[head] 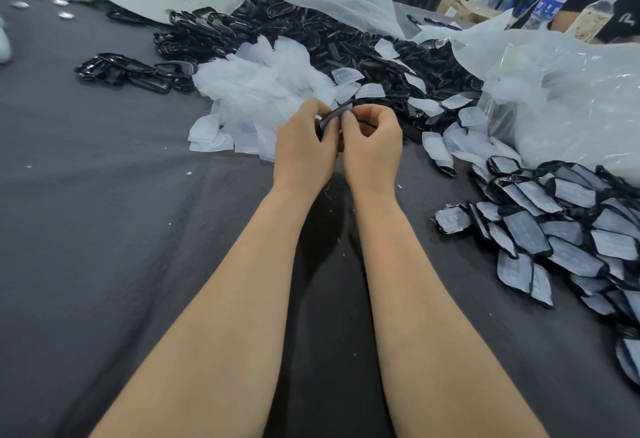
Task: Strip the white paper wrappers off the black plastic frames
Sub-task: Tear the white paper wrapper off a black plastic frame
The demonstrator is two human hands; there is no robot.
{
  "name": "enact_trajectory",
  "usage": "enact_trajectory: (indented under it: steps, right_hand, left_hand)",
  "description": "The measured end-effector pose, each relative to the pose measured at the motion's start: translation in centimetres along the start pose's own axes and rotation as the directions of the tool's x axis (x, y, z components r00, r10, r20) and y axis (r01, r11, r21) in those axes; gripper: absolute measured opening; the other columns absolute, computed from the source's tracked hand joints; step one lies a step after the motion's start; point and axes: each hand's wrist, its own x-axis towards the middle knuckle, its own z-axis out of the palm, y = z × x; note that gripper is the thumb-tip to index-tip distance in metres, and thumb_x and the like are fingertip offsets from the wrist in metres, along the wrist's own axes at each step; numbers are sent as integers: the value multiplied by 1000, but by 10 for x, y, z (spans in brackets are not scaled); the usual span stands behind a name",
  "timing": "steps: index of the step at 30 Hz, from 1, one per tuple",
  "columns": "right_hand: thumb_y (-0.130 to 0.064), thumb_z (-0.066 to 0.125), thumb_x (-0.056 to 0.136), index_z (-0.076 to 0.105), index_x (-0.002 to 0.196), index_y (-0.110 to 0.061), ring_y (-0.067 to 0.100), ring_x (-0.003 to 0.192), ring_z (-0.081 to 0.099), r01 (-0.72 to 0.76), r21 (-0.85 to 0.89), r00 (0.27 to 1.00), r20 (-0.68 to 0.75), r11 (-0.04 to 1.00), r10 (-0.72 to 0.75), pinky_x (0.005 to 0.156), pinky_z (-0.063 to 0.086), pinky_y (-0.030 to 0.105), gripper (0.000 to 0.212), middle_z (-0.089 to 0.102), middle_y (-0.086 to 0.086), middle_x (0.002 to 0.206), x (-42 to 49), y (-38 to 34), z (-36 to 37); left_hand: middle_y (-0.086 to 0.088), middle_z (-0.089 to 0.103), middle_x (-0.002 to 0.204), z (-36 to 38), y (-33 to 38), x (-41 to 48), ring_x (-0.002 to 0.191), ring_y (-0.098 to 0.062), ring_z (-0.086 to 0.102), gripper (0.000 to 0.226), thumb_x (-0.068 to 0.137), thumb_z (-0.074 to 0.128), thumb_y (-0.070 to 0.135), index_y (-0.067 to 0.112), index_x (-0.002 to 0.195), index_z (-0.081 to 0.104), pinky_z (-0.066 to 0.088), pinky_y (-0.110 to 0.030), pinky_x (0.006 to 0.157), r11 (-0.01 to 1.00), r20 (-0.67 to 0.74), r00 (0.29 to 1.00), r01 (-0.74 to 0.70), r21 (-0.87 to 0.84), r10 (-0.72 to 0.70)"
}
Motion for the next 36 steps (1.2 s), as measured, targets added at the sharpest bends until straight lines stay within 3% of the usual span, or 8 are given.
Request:
enact_trajectory:
  steps: [3,9,12,16,23,26,30,36]
  right_hand:
    - [-9,61,88,53,86,-14,29,95,60,-14,-3,1000,15,1000,14,86,51,46,10,62,18,104,1,-1,-1]
    - [-8,61,89,51,86,-13,8,71,53,161,-92,987,12,983,-161,67,40,10,11,57,-4,80,-3,-1,-1]
    - [-5,59,90,59,91,-10,5,70,54,137,-81,991,22,987,-136,71,45,15,4,58,-7,79,-2,-1,-2]
    - [-9,59,92,66,92,-7,-2,68,53,77,-67,997,22,995,-76,67,42,7,7,58,-11,76,4,2,-6]
    - [-7,59,91,60,89,-8,-5,62,52,47,-33,999,17,998,-47,61,40,6,2,55,-10,73,7,5,-9]
    - [-6,60,90,59,88,-7,-12,54,52,-5,4,999,38,1000,5,53,39,4,3,54,-8,71,9,5,-12]
    - [-11,65,88,54,86,-13,9,75,55,-161,129,985,82,979,151,74,50,24,12,56,-2,80,15,8,-16]
    - [-2,58,92,59,84,-8,14,63,53,-357,336,923,270,871,274,65,48,25,10,60,10,80,18,11,-21]
  left_hand:
    - [9,59,65,1,0,0,64,-14,61,11,95,55,22,15,87,56,48,-20,58,999,-8,1000,11,-38,-11]
    - [12,54,61,1,-2,0,53,0,50,11,94,57,23,17,84,55,36,-9,51,999,-62,998,8,-36,-11]
    - [13,54,62,0,-2,0,55,1,52,8,94,56,19,18,86,55,37,-7,52,1000,-64,998,8,-23,-9]
    - [14,58,63,1,-2,-1,56,8,59,7,94,55,14,15,88,55,52,-18,61,997,-28,1000,-3,-79,1]
    - [18,55,64,0,0,-2,56,17,56,8,95,54,11,15,88,53,43,-4,54,998,14,998,-60,-37,60]
    - [17,57,66,0,-1,-2,56,13,59,7,96,53,12,16,90,53,51,-11,60,998,44,997,-61,-23,62]
    - [8,64,71,-1,1,-1,63,-5,68,6,96,51,11,15,93,54,58,-31,71,996,111,993,-21,-92,32]
    - [-2,66,79,-6,3,0,58,-5,66,6,96,52,9,14,96,56,56,-19,61,982,181,982,85,-170,-54]
